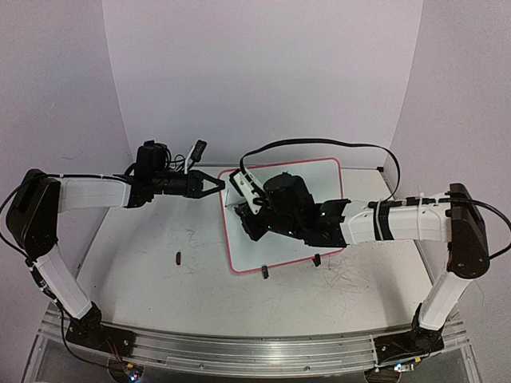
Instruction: Write a sentence on the whiteboard
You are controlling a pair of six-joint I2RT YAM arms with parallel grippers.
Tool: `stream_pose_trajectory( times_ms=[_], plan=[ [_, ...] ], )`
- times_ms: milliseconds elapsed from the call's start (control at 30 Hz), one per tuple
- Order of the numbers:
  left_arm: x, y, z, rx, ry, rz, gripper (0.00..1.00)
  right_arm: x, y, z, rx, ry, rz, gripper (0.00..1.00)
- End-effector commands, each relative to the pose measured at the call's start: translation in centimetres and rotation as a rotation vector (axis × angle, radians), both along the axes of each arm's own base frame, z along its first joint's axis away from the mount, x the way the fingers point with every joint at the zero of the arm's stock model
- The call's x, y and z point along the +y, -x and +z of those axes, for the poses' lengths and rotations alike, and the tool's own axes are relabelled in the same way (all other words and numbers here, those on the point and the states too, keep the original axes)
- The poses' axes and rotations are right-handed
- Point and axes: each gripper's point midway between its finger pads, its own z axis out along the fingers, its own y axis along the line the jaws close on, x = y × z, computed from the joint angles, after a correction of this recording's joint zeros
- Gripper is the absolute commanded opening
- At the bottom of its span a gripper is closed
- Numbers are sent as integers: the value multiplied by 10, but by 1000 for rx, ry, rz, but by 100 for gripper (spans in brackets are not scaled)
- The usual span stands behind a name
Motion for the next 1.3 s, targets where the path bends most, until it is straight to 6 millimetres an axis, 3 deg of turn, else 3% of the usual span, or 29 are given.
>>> stream_pose_trajectory(
  times_ms=[0,200,333,733,1267],
  plan=[
    [-2,0,20,-57,27,-10,0,-5,0,16,-6,-35,-19,0],
    [-3,0,20,-58,27,-10,0,-7,6,56,-41,-137,2,0],
    [-3,1,21,-61,27,-10,0,-12,3,68,-66,-155,-20,0],
    [-3,1,22,-62,27,-12,0,-16,-17,61,-89,-124,-105,0],
    [-3,2,22,-62,28,-15,0,-15,-27,48,-89,-94,-131,0]
  ],
)
